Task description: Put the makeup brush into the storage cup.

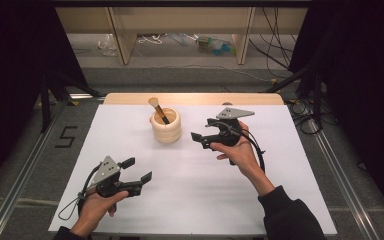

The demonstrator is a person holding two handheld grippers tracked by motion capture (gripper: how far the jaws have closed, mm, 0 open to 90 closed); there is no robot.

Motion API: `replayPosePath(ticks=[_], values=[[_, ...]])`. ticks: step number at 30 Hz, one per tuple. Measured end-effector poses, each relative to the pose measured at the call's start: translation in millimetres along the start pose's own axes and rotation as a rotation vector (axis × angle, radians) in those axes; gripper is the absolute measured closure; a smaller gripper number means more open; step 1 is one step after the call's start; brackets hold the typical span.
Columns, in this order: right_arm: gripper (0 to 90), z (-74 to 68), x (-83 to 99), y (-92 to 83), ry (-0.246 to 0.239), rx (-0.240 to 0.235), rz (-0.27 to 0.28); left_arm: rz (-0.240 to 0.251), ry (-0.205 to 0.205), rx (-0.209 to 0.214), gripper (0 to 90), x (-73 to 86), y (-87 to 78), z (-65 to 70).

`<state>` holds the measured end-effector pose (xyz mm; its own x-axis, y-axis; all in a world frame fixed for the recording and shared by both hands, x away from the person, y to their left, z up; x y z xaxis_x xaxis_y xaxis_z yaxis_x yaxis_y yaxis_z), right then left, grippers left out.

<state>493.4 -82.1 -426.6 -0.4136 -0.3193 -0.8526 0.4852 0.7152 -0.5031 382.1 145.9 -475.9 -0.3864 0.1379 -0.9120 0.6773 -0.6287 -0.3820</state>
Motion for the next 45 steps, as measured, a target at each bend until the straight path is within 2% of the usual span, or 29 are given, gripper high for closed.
replayPosePath(ticks=[4, 5, 6, 7, 18, 20, 22, 23, 27, 28, 41, 42, 43, 44, 45], values=[[15.5, -1.2, 3.1, -6.9, 0.005, -0.008, 0.016, -0.006, 0.005, -0.001, 19.4, 0.4, -0.2, -0.9], [15.5, -0.1, 4.2, -9.2, 0.002, 0.007, 0.012, -0.006, 0.004, -0.003, 19.4, 0.4, 0.0, -1.0], [15.5, -0.5, 4.5, -9.6, 0.003, 0.004, 0.021, -0.038, 0.041, -0.006, 19.4, 2.7, -1.8, -3.6], [15.6, -0.6, 5.1, -10.7, 0.005, 0.005, 0.025, -0.037, 0.030, -0.007, 19.4, 2.9, -1.7, -3.1], [15.6, -5.5, 17.7, -18.1, -0.009, 0.003, -0.005, -0.035, 0.046, -0.006, 19.3, 1.9, -2.2, -3.7], [15.6, -7.2, 19.2, -19.1, -0.006, -0.003, -0.002, -0.035, 0.029, -0.005, 19.3, 1.9, -1.1, -2.5], [15.6, -7.6, 20.9, -21.0, -0.009, -0.001, -0.008, -0.035, 0.051, 0.002, 19.3, 1.4, 0.1, -2.0], [15.6, -7.6, 21.7, -22.6, -0.009, 0.005, -0.014, -0.037, 0.049, -0.001, 19.3, 1.6, 0.3, -1.6], [15.7, -7.6, 23.2, -28.5, -0.014, 0.016, -0.012, -0.036, 0.047, -0.001, 19.3, 1.4, 0.5, -1.7], [15.7, -7.4, 24.2, -29.5, -0.014, 0.017, -0.013, -0.035, 0.031, -0.001, 19.3, 1.7, 0.6, -1.2], [15.7, -9.5, 34.8, -41.3, -0.017, 0.025, 0.007, -0.038, 0.050, -0.007, 19.3, 2.5, -1.7, -2.5], [15.7, -10.4, 35.0, -40.8, -0.018, 0.017, 0.017, -0.037, 0.045, -0.006, 19.3, 2.7, -1.9, -2.3], [15.7, -10.6, 37.3, -42.5, -0.021, 0.023, -0.002, -0.037, 0.031, -0.012, 19.3, 3.0, -2.1, -2.2], [15.7, -11.1, 38.6, -42.4, -0.023, 0.020, -0.002, -0.038, 0.050, -0.010, 19.3, 2.8, -2.5, -2.9], [15.7, -11.8, 39.9, -42.4, -0.020, 0.019, 0.002, -0.039, 0.048, -0.011, 19.3, 2.9, -2.7, -2.9]])
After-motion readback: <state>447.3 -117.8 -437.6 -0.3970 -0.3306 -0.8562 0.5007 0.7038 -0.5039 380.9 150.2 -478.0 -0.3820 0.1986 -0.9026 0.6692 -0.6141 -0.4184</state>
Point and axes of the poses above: each handheld gripper's, and its own axes: y roughly forward along the jaws, x roughly out of its underside, z roughly to its right, the point moved 8 cm from there along y, roughly forward along the jaws, and after that the axes turned 6 degrees about -z, right-handed, at the moved point
